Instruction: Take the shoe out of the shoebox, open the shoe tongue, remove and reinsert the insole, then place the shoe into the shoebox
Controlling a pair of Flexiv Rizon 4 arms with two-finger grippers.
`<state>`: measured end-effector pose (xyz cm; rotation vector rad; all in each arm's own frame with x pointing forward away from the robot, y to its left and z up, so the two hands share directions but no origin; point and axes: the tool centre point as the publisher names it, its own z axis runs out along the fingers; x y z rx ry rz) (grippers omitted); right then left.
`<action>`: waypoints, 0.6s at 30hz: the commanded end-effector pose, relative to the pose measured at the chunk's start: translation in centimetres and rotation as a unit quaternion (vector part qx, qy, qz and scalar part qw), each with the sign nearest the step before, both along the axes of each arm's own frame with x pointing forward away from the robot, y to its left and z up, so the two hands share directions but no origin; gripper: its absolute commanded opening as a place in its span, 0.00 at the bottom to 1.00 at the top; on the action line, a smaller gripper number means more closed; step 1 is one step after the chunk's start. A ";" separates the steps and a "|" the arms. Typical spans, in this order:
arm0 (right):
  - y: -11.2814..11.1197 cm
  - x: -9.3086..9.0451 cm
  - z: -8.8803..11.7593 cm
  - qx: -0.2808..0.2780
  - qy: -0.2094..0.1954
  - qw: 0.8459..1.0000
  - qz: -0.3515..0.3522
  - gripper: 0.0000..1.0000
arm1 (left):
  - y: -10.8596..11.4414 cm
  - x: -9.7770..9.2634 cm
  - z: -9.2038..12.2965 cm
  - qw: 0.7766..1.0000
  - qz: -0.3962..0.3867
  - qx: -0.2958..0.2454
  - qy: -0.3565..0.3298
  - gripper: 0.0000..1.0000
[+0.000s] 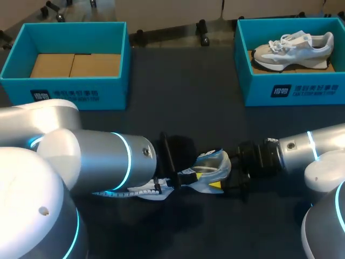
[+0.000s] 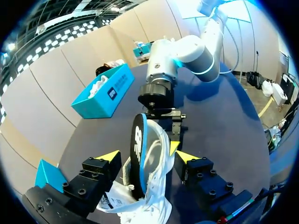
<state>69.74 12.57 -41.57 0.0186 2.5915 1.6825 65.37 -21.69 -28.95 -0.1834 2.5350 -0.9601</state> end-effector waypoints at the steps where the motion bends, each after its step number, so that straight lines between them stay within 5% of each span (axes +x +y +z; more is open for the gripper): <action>1: 0.2 -0.3 -0.5 -0.002 -0.001 1.000 -0.001 0.00 | -0.7 0.1 -0.3 1.000 0.011 -0.001 -0.010 0.74; 18: 0.2 -0.3 -0.5 -0.002 -0.001 1.000 -0.001 0.00 | -1.3 1.5 -1.7 1.000 0.014 -0.004 -0.025 0.63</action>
